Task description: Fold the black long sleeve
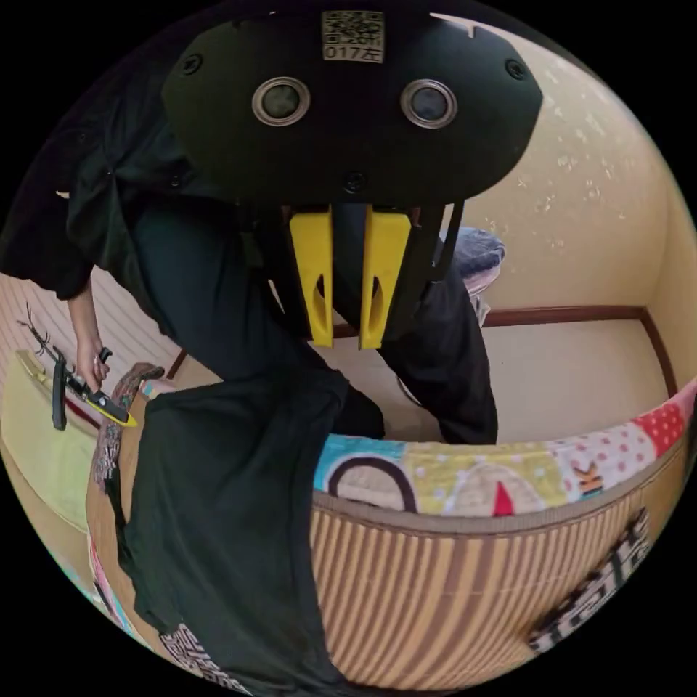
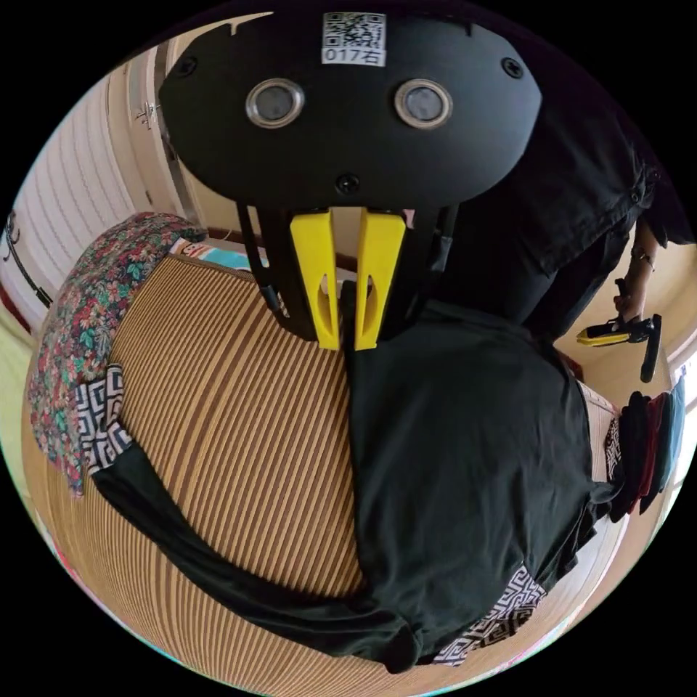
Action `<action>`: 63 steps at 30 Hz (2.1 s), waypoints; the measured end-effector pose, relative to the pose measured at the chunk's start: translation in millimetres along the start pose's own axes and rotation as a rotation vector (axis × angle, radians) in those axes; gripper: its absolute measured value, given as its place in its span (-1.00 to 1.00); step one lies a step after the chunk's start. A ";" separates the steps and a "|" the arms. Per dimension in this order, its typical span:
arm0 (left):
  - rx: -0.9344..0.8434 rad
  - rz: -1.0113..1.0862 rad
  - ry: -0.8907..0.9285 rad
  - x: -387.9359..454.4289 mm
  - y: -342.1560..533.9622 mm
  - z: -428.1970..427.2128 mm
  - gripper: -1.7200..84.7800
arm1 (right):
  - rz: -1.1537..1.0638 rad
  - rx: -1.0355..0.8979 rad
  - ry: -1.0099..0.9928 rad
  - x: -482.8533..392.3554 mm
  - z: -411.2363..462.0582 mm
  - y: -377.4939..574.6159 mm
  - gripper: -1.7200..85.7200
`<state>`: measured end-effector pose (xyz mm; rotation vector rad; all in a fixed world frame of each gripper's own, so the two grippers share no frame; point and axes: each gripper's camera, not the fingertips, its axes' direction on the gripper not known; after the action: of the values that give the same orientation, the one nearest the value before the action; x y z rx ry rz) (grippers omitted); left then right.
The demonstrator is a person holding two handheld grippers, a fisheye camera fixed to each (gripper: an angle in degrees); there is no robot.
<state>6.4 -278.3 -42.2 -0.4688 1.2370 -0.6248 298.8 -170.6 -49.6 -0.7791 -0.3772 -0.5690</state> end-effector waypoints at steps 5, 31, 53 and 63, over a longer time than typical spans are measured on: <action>0.427 0.078 0.099 15.2 -57.4 -98.2 -0.74 | -0.072 0.407 -0.024 -3.9 -58.6 -75.8 -0.73; 0.904 -0.067 0.095 -133.4 -79.6 -172.9 -0.78 | -0.082 0.649 -0.182 30.4 21.6 -135.8 -0.89; 0.800 -0.770 0.261 -425.5 136.5 -71.7 -0.74 | -0.779 0.290 -0.250 -223.2 201.5 -108.7 -0.83; 1.103 -0.948 1.342 -472.7 126.8 84.1 -0.69 | -0.858 0.260 -0.465 -206.9 203.3 -79.2 -0.75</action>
<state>16.4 130.9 238.9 0.4942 1.5405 -2.5182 65.4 5.3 20.8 -0.4625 -1.2200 -1.1105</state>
